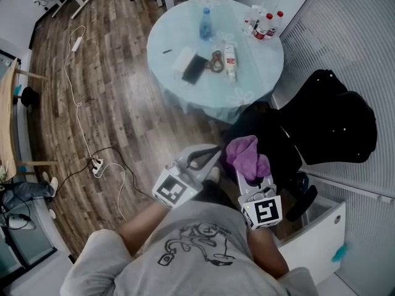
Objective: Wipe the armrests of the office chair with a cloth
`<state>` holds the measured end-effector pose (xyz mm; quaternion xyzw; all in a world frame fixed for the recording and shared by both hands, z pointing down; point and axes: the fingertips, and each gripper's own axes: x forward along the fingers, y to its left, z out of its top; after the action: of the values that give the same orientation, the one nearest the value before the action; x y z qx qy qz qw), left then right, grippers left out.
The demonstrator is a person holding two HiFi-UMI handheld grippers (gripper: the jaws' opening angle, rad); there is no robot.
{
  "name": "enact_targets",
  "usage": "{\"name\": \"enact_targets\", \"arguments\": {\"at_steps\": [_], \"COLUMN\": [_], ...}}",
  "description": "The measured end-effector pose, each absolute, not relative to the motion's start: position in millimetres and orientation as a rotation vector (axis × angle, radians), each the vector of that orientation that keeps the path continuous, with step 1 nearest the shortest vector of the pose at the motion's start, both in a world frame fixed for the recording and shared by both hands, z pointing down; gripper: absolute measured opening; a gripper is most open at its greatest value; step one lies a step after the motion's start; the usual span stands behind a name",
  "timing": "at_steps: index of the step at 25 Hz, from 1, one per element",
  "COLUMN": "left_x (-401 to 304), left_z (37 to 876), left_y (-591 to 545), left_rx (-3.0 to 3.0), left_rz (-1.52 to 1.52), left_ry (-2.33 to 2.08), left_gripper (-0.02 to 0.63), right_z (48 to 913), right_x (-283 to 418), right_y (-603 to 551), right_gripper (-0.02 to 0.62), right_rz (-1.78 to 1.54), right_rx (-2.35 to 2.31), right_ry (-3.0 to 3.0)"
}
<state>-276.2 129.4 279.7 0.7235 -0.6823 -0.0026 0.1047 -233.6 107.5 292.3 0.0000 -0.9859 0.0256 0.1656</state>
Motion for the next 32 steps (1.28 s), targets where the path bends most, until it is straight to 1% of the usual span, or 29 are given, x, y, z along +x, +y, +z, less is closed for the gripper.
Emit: {"name": "enact_targets", "arguments": {"at_steps": [10,25,32], "left_x": [-288.5,-313.2,-309.1], "left_z": [344.7,452.5,496.5], "left_y": [115.1,85.0,74.7], "left_rx": [2.118,2.104,2.119], "left_rz": [0.092,0.139,0.197], "left_ry": [-1.955,-1.861,-1.809], "left_gripper": [0.002,0.002,0.002], "right_z": [351.9,465.7,521.9], "right_x": [-243.4,-268.4,-267.8], "right_y": [91.3,66.6,59.3], "right_gripper": [0.04,0.04,0.04], "right_rz": [0.084,0.086,0.115], "right_rx": [-0.026,-0.011,-0.013], "right_ry": [-2.727,-2.628,-2.565]}}
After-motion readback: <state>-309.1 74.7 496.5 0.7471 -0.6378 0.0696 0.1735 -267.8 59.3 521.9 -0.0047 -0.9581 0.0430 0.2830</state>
